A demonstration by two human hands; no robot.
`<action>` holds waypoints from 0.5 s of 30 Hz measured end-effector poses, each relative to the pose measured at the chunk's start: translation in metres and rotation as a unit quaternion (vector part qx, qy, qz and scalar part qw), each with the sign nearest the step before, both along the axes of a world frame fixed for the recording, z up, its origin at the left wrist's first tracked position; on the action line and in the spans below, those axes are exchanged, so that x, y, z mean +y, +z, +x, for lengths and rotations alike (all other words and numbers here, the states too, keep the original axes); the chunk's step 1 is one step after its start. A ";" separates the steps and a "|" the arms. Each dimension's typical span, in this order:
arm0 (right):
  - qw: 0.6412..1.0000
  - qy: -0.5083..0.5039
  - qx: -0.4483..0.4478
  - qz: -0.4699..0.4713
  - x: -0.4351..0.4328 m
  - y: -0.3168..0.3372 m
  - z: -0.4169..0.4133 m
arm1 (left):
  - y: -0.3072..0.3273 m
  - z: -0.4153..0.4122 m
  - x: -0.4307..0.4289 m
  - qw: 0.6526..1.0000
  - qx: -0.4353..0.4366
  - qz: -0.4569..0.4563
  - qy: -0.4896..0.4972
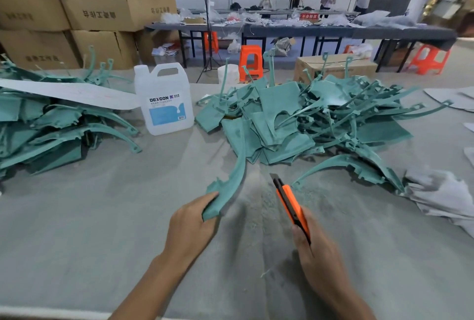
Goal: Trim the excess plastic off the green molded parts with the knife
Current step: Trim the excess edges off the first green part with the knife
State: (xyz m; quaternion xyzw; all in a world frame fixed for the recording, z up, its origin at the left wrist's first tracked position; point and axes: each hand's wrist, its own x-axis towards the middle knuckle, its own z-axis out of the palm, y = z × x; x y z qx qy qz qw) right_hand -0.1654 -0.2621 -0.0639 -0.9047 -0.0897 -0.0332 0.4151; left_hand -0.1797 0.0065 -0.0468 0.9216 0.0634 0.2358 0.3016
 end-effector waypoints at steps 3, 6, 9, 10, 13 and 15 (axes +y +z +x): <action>1.000 0.011 -0.007 0.014 -0.002 0.000 0.001 | 0.000 -0.001 -0.001 0.997 -0.014 -0.071 -0.013; 0.999 0.015 -0.017 0.038 -0.001 0.003 0.000 | 0.000 0.000 0.000 0.994 -0.007 -0.104 -0.018; 0.997 0.033 -0.017 0.063 0.002 0.008 -0.003 | 0.001 0.004 0.007 0.994 0.021 -0.110 -0.018; 0.996 0.047 -0.013 0.074 0.004 0.011 -0.005 | 0.001 0.006 0.010 0.993 0.035 -0.112 -0.022; 0.990 0.101 0.003 0.101 0.014 0.021 -0.010 | 0.001 0.010 0.016 0.990 0.081 -0.107 -0.033; 0.985 0.126 0.019 0.118 0.023 0.027 -0.012 | 0.002 0.011 0.016 0.989 0.106 -0.095 -0.035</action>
